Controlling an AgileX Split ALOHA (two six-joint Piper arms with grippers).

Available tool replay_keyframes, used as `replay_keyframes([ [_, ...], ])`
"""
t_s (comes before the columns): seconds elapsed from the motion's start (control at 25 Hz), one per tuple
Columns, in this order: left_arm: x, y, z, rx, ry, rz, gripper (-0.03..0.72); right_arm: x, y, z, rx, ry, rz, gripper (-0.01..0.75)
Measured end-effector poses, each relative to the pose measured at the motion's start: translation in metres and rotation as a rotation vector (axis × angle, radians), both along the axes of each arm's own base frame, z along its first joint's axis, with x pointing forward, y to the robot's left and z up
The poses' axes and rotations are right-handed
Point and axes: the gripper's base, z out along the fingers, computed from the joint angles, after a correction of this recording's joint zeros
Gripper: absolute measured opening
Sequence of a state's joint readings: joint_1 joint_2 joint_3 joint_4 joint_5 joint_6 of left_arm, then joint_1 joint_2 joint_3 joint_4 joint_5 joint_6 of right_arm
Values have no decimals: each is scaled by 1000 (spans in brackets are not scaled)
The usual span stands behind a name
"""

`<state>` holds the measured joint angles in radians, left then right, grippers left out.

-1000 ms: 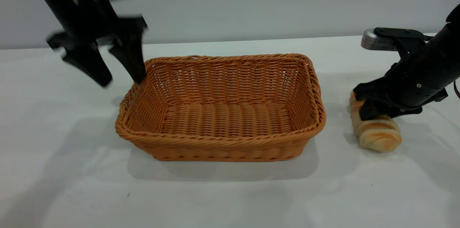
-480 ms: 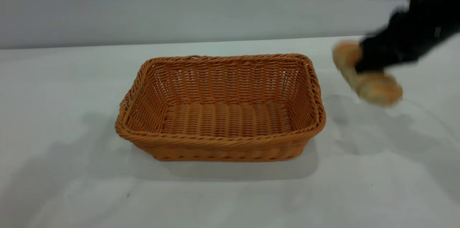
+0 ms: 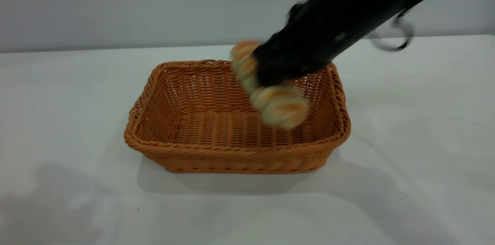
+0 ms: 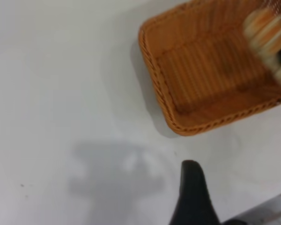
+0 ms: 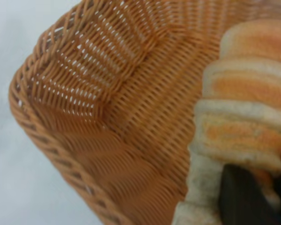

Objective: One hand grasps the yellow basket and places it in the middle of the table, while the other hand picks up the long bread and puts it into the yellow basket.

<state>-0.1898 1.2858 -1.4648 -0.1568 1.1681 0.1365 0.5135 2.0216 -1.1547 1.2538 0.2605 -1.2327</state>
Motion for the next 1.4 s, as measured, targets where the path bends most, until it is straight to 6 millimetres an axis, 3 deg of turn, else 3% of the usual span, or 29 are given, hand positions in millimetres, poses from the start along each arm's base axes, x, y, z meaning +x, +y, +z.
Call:
replay_keyframes([
  [0.2,-19,5,9,8,-48,5,563,20,25,-39,-41,-5,25,317],
  [0.32,-27,10,11,34,-68,14,563,22,26,-41,-56,-14,42,401],
  [0.44,-38,15,16,55,-100,34,563,19,19,-13,-49,-52,66,470],
  [0.56,-55,19,26,50,-155,55,563,2,0,44,-3,-74,88,524],
  [0.64,-70,22,33,34,-194,69,563,-20,-21,93,11,-108,104,534],
  [0.76,-92,27,26,21,-201,84,563,-61,-52,135,-17,-71,101,537],
  [0.96,-122,33,-29,44,-83,90,563,-153,-106,172,-97,-45,43,538],
  [1.12,-146,37,-78,67,12,88,562,-219,-148,170,-132,-72,-67,538],
  [1.28,-163,40,-113,82,76,87,562,-255,-178,155,-229,-79,-174,513],
  [1.4,-174,43,-132,86,96,87,562,-276,-189,141,-239,-65,-188,505],
])
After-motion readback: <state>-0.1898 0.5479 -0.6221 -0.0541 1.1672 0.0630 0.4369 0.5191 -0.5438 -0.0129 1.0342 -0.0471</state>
